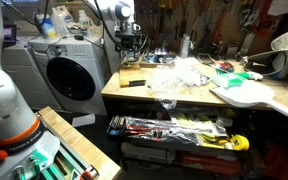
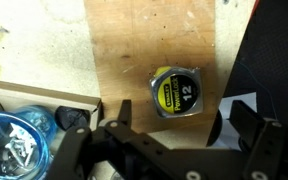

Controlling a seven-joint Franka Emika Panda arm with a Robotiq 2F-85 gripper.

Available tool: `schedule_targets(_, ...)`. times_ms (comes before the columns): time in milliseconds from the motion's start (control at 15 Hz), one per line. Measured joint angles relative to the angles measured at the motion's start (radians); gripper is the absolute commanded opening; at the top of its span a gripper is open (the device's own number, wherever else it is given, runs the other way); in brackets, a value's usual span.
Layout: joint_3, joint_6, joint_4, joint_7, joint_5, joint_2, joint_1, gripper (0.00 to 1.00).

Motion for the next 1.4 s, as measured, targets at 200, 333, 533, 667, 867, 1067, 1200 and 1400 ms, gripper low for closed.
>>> schedule_targets(200, 0.0, 0.0, 0.002, -0.005, 0.0, 0.004, -0.002, 1.0)
schedule_targets(333, 0.0, 0.0, 0.003, -0.011, 0.0, 0.009, -0.004, 1.0)
schedule_targets(533, 0.0, 0.0, 0.006, -0.016, 0.0, 0.015, -0.004, 1.0)
schedule_targets(667, 0.0, 0.0, 0.006, -0.016, 0.0, 0.015, -0.004, 1.0)
schedule_targets(867, 0.0, -0.001, 0.006, -0.016, 0.0, 0.015, -0.003, 1.0)
schedule_targets(1067, 0.0, -0.007, 0.007, -0.028, 0.0, 0.021, -0.006, 1.0)
schedule_targets(1200, -0.002, -0.007, 0.014, -0.04, 0.0, 0.035, -0.011, 1.0)
schedule_targets(1400, -0.002, -0.008, 0.035, -0.072, 0.003, 0.067, -0.021, 1.0)
